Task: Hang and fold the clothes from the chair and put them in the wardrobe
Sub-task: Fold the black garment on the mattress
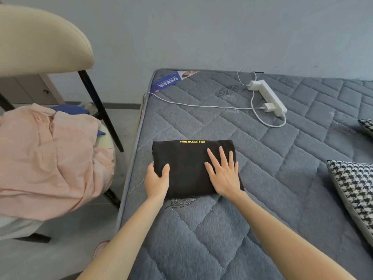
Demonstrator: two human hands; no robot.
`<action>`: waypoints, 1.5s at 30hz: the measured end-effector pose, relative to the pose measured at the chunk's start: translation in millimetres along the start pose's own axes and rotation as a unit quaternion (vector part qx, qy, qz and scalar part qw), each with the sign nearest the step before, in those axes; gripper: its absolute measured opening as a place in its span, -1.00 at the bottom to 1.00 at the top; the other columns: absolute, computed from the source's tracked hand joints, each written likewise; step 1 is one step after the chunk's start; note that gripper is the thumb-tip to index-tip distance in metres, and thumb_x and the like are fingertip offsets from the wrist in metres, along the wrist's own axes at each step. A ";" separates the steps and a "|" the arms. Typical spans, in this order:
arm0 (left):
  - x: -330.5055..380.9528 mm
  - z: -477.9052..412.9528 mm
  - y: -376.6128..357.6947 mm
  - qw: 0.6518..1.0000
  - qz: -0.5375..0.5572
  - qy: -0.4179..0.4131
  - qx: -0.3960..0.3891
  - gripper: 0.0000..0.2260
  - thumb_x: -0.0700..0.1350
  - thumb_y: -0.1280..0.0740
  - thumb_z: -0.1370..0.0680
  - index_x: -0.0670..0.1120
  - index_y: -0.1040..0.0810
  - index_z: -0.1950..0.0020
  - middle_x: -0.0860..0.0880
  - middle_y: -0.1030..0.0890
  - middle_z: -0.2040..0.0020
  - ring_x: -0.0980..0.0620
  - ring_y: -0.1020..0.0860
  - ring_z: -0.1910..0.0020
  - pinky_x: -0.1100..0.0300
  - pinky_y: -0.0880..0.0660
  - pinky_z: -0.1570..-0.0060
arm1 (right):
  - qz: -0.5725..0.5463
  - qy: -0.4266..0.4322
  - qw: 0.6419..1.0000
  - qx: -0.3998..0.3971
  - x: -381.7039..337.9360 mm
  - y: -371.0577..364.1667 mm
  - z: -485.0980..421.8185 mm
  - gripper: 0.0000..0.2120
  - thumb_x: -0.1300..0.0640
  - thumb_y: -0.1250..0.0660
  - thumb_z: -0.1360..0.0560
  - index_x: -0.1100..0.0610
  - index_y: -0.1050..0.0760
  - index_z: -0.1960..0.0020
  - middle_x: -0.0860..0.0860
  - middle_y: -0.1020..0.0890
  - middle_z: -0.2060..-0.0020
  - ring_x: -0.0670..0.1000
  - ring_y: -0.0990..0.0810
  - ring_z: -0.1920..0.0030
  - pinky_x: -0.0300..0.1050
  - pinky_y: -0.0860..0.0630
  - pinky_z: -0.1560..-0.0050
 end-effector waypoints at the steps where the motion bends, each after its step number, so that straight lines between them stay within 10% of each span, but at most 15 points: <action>1: -1.5 -0.4 -0.8 1.000 -0.008 -0.009 -0.004 -0.56 -0.01 -0.25 -0.60 -0.07 -0.30 -0.46 -0.05 -0.45 -0.36 -0.07 -0.42 -0.33 -0.02 -0.36 -0.34 | -0.004 -0.001 1.000 -0.008 0.4 0.1 -0.4 -0.49 -0.19 0.09 -0.63 -0.23 0.12 -0.54 -0.01 0.13 -0.57 0.16 0.24 -0.54 0.22 0.20 -0.49; 5: -1.2 4.1 -6.0 0.975 -0.145 -0.154 0.072 -0.46 -0.19 -0.22 -0.62 -0.06 -0.10 -0.56 -0.16 -0.13 -0.53 -0.14 -0.15 -0.50 -0.02 -0.18 -0.42 | 0.024 -0.006 1.000 -0.008 -3.6 4.7 -2.1 -0.50 -0.18 0.10 -0.64 -0.20 0.12 -0.55 0.01 0.11 -0.57 0.15 0.24 -0.55 0.21 0.23 -0.49; 9: 15.5 -4.8 -22.3 0.831 -0.382 -0.402 0.048 -0.35 -0.41 -0.23 -0.50 -0.02 -0.21 -0.54 -0.06 -0.15 -0.55 -0.10 -0.08 -0.54 -0.14 -0.02 -0.47 | 0.052 0.051 0.995 0.063 -12.0 11.7 -8.0 -0.52 -0.03 0.04 -0.67 -0.08 0.01 -0.57 0.03 -0.04 -0.56 0.15 0.09 -0.56 0.19 0.18 -0.49; 14: 30.0 -23.3 -46.9 0.772 -0.522 -0.357 -0.064 -0.55 -0.04 0.02 -0.68 -0.03 0.00 -0.57 0.01 0.03 -0.59 -0.04 0.11 -0.56 -0.10 0.10 -0.51 | 0.075 0.093 0.992 0.037 -19.5 -1.4 -15.4 -0.43 -0.06 0.28 -0.58 -0.03 0.03 -0.57 -0.03 -0.05 -0.56 0.09 0.07 -0.56 0.17 0.17 -0.51; 23: 8.1 -43.6 -39.5 0.853 -0.492 -0.175 -0.018 -0.39 0.26 0.06 -0.59 0.03 0.07 -0.58 -0.19 0.02 -0.57 -0.24 0.09 -0.54 -0.21 0.02 -0.47 | 0.046 0.040 0.995 0.080 4.2 -10.5 -37.1 -0.36 -0.20 0.17 -0.50 -0.10 -0.07 -0.56 0.08 -0.06 -0.56 0.12 0.04 -0.56 -0.01 0.15 -0.52; 34: 12.3 -34.0 -8.3 0.855 -0.493 -0.142 -0.078 -0.45 0.15 0.15 -0.65 -0.05 0.15 -0.58 -0.04 0.12 -0.59 -0.11 0.12 -0.56 -0.15 0.07 -0.49 | 0.058 -0.043 0.997 -0.030 -6.8 3.4 -23.5 -0.44 -0.11 0.11 -0.65 -0.03 0.19 -0.58 0.16 0.16 -0.56 0.17 0.20 -0.55 0.13 0.10 -0.53; 39: 32.8 -25.2 28.6 0.789 -0.578 -0.179 -0.110 -0.53 0.08 0.06 -0.68 -0.03 -0.10 -0.56 -0.04 -0.24 -0.52 -0.06 -0.20 -0.50 -0.12 -0.05 -0.48 | 0.135 -0.032 0.987 -0.077 -28.7 37.4 -7.9 -0.52 -0.03 -0.02 -0.65 0.13 -0.16 -0.51 0.20 -0.28 -0.43 0.23 -0.29 -0.39 0.08 -0.32 -0.32; 45: 56.7 -2.8 88.0 0.809 -0.533 -0.245 -0.038 -0.59 0.05 -0.06 -0.66 0.03 -0.27 -0.50 -0.03 -0.54 -0.29 -0.07 -0.53 -0.21 0.06 -0.43 -0.20 | 0.010 0.061 0.998 -0.008 -78.8 74.7 9.9 -0.67 0.06 -0.13 -0.60 0.05 -0.47 -0.33 0.04 -0.54 -0.25 0.09 -0.51 -0.22 0.03 -0.50 -0.16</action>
Point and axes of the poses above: each hand's wrist, its own z-axis away from the middle knuckle, its own y-axis out of the back of the hand, x = y × z, the point moved 1 cm from there along -z, towards the middle knuckle
